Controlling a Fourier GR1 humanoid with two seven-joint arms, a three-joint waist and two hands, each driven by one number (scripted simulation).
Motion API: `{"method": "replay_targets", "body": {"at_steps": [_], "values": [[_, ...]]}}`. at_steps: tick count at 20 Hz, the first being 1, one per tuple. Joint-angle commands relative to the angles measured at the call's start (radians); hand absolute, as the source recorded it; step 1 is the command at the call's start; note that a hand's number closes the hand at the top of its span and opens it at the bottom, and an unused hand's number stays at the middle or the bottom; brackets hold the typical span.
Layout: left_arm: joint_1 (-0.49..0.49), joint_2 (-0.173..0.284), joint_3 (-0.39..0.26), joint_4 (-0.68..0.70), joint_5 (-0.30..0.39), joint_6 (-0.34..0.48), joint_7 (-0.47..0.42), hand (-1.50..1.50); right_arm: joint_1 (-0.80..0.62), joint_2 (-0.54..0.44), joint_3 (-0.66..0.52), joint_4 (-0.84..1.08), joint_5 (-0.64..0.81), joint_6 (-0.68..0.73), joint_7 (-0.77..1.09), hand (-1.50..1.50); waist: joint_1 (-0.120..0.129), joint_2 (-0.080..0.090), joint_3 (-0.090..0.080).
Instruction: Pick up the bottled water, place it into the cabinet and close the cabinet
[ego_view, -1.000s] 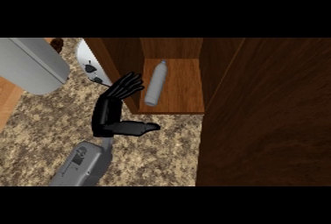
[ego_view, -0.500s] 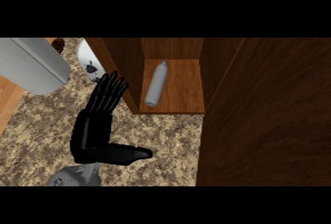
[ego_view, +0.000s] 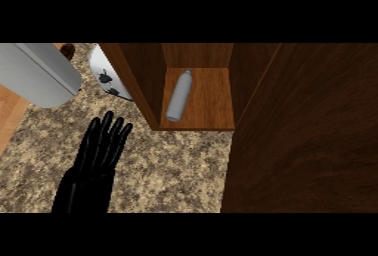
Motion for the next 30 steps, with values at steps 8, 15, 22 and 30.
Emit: {"method": "replay_targets", "body": {"at_steps": [8,15,22,30], "values": [[0.29,0.08,0.053,-0.199,0.032,-0.058,-0.119,-1.5,-0.074,-0.074,0.22,-0.087,0.143,0.084,0.157,1.5,0.017,0.0,-0.002],[0.478,0.169,0.192,-0.273,0.172,-0.194,-0.172,-1.5,-0.084,-0.069,0.294,-0.134,0.248,0.086,0.168,1.5,0.023,-0.003,-0.003],[0.54,0.222,0.295,-0.329,0.281,-0.277,-0.154,-1.5,-0.17,0.011,0.328,-0.14,0.251,0.084,0.306,1.5,0.044,0.002,-0.004],[0.587,0.253,0.39,-0.303,0.374,-0.382,-0.175,-1.5,-0.344,0.198,0.293,-0.031,0.17,0.041,0.443,1.5,0.069,0.007,-0.004]]}}
